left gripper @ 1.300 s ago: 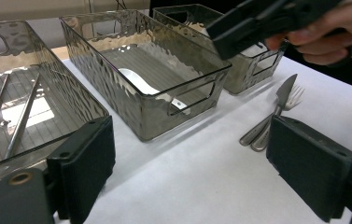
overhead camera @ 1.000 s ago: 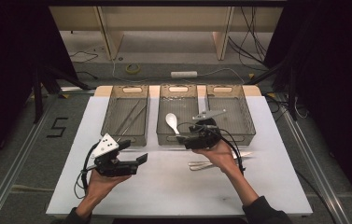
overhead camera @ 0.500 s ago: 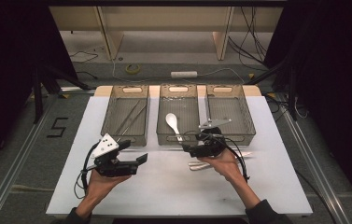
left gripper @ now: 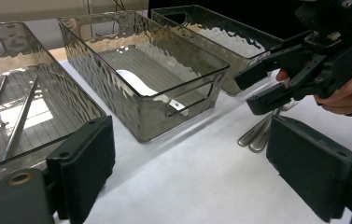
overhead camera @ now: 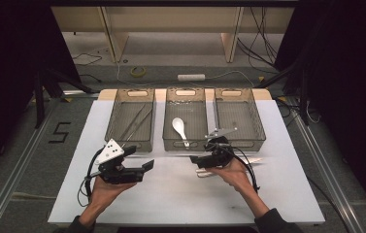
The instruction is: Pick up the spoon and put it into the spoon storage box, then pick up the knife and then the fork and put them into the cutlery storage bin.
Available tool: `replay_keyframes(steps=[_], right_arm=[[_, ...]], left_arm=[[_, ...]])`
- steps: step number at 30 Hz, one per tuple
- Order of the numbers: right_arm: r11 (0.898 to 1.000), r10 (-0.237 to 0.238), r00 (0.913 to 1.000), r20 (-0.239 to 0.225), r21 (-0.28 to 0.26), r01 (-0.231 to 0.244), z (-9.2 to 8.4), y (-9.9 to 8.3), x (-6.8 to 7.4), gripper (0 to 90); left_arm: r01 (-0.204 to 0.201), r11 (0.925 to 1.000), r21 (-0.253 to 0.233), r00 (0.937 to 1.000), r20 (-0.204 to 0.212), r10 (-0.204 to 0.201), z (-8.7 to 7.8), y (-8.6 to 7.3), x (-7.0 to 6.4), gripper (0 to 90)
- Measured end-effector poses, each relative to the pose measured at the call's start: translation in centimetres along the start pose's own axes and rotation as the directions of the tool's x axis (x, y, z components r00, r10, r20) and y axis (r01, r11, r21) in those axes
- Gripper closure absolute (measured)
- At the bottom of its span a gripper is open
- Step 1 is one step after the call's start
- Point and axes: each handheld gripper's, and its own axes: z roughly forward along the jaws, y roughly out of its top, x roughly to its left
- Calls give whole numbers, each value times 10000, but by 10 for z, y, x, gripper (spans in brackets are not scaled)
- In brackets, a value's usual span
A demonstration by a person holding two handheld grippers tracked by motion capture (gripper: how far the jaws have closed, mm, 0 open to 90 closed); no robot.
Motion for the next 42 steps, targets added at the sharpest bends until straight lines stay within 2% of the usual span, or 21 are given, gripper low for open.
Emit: replay_keyframes(steps=[5, 15, 24, 28, 38, 42], right_arm=[[9997, -92, 9998, 169, 238, 88, 3, -4, -3, 499], [9969, -404, 9990, 201, 685, 389, 12, -11, -2, 717], [9910, -796, 9958, 461, 1119, 741, 19, -16, -1, 895], [9871, -904, 9947, 497, 1368, 829, 24, -18, -1, 900], [9779, -937, 9944, 496, 1921, 826, 32, -23, 0, 900], [9786, -866, 9950, 491, 1912, 758, 32, -23, 0, 900]], left_arm=[[-32, 10000, 4, 10000, 5, 32, 0, 0, 0, 149], [-89, 9999, 49, 10000, 23, 89, 0, 0, -1, 149], [-108, 9999, 50, 9999, 20, 108, 0, 0, -1, 149], [-31, 10000, 15, 10000, 9, 31, 1, 0, 0, 149], [-124, 9999, 3, 9999, 71, 124, 0, 1, -1, 149], [-146, 9999, 13, 9999, 84, 145, 0, 0, -2, 150]])
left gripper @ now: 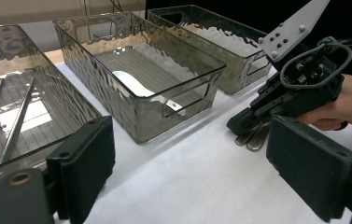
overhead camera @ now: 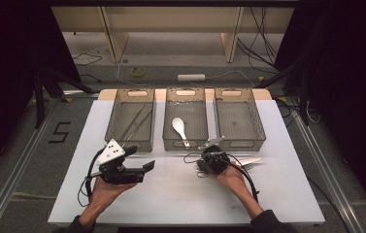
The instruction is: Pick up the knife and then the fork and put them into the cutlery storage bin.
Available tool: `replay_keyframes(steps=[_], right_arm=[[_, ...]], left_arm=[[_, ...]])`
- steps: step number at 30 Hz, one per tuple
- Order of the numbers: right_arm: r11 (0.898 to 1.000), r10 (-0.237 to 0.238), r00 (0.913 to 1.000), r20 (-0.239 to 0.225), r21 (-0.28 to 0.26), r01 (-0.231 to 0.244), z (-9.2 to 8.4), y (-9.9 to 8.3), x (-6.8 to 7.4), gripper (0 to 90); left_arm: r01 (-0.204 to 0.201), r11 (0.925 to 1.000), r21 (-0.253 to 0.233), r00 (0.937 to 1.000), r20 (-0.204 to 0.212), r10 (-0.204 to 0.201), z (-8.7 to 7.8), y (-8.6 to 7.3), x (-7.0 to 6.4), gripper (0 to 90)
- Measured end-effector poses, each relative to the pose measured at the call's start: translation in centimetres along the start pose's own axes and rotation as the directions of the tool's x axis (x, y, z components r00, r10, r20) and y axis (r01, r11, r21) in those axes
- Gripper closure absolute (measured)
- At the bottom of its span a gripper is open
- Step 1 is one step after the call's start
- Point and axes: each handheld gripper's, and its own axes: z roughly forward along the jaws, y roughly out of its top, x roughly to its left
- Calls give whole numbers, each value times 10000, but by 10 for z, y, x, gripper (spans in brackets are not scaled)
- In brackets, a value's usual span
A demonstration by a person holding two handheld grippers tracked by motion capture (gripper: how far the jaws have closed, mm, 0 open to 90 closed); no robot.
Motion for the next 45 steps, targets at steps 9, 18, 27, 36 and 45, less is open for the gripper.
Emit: replay_keyframes(steps=[9, 18, 27, 36, 45], right_arm=[[9996, 155, 9995, -293, 243, -147, -3, -2, 1, 900], [9990, 100, 9979, -642, 442, -72, -11, -12, 7, 900], [9971, -12, 9949, -1008, 759, 89, -23, -27, 15, 900], [9954, 133, 9918, -1274, 957, -10, -39, -49, 19, 900], [9928, 175, 9905, -1361, 1196, -11, -54, -69, 19, 900]], left_arm=[[-10, 10000, 49, 10000, -19, 10, 0, 0, 1, 149], [-11, 10000, 52, 10000, -38, 11, 0, 0, 1, 149], [-63, 9999, 87, 10000, -51, 63, 1, -1, 1, 149], [-83, 9999, 67, 9999, -63, 83, 1, 0, 0, 149], [-68, 9999, 113, 10000, -70, 69, 1, -1, 0, 150]])
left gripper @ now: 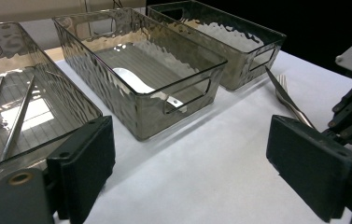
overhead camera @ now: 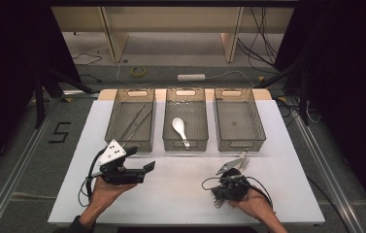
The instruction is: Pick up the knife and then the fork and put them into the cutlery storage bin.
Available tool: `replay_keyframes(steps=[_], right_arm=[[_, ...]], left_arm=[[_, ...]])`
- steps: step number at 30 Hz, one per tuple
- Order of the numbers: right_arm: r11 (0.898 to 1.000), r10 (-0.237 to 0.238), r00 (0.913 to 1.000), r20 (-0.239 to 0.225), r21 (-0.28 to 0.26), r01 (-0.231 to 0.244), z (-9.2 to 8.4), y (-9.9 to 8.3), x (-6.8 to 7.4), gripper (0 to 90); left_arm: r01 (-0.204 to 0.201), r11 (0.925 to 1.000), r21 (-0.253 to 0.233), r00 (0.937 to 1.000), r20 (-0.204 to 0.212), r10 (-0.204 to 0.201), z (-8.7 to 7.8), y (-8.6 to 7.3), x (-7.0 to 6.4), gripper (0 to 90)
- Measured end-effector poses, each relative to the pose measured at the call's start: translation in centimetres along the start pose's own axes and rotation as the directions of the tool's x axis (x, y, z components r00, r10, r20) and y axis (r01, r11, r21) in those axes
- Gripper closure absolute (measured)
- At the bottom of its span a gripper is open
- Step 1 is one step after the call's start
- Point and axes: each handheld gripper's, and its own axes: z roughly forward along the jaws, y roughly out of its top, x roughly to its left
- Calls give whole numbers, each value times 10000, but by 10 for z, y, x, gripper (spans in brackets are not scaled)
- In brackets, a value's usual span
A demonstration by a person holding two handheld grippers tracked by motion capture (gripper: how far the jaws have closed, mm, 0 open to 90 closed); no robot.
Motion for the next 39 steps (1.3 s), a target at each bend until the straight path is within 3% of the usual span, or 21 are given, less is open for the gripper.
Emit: replay_keyframes(steps=[10, 21, 29, 39], right_arm=[[9985, -182, 9997, 184, 517, 172, -13, -15, -2, 900], [9925, -17, 9991, 433, 1223, -36, -33, -36, -17, 900], [9865, 219, 9965, 809, 1601, -346, -46, -47, -29, 900], [9829, 561, 9896, 1328, 1667, -780, -58, -60, -46, 900]], left_arm=[[-13, 10000, 35, 10000, -12, 13, 0, 0, 0, 150], [-43, 10000, 62, 10000, -19, 43, 0, 0, -1, 149], [-29, 10000, 9, 10000, 8, 29, 0, 0, -1, 150], [-53, 10000, 19, 10000, -3, 53, 0, 0, -1, 149]])
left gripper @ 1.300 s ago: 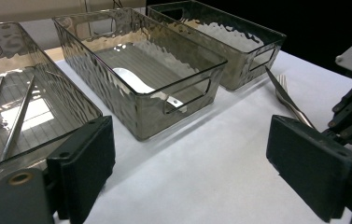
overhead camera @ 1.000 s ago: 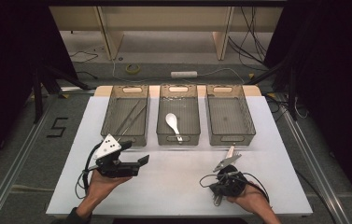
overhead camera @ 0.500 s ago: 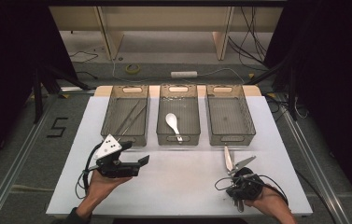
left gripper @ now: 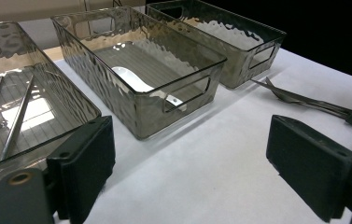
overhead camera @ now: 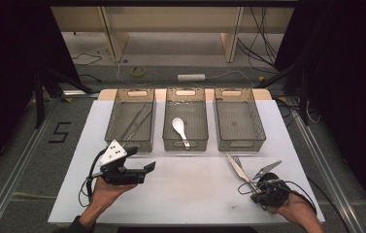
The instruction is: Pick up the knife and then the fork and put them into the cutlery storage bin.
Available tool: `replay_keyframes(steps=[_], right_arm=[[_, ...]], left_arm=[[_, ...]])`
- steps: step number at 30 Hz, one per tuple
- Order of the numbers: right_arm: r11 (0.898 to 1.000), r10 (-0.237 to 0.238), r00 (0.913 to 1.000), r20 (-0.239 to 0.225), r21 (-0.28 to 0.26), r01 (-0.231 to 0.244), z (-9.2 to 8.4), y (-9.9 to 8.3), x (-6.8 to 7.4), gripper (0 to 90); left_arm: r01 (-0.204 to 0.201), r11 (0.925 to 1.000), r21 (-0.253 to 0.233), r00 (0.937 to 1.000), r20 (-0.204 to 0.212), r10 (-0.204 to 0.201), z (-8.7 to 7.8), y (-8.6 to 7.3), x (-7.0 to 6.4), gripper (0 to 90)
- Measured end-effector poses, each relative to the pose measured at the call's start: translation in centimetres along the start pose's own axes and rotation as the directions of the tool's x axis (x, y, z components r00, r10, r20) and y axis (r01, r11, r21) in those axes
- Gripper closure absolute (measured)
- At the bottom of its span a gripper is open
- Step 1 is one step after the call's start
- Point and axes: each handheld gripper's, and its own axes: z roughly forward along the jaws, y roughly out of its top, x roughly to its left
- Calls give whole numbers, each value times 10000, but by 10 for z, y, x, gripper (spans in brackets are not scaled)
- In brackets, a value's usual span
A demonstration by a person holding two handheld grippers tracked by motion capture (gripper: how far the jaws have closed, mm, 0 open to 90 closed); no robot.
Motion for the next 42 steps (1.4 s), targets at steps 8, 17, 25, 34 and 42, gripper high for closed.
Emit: replay_keyframes(steps=[8, 17, 25, 34, 42], right_arm=[[9997, 235, 9996, 173, 28, -235, -3, -4, -12, 900], [9990, 10, 10000, -93, -444, -14, -14, -3, -12, 869], [9945, 59, 9978, 667, -1046, 11, -31, 8, -16, 572], [9987, 150, 9960, 886, -507, -105, -16, 22, -23, 434], [9997, 249, 9960, 862, -67, -244, -3, 27, -28, 386]], left_arm=[[-64, 10000, 37, 10000, 2, 64, 0, 0, 0, 150], [-63, 10000, 33, 10000, 1, 63, 1, 0, 0, 150], [-80, 9999, 77, 10000, 4, 80, 2, 0, -1, 150], [-48, 10000, 57, 10000, 1, 48, 2, 0, 0, 150], [-77, 9999, 85, 10000, -9, 77, 2, -1, 0, 150]])
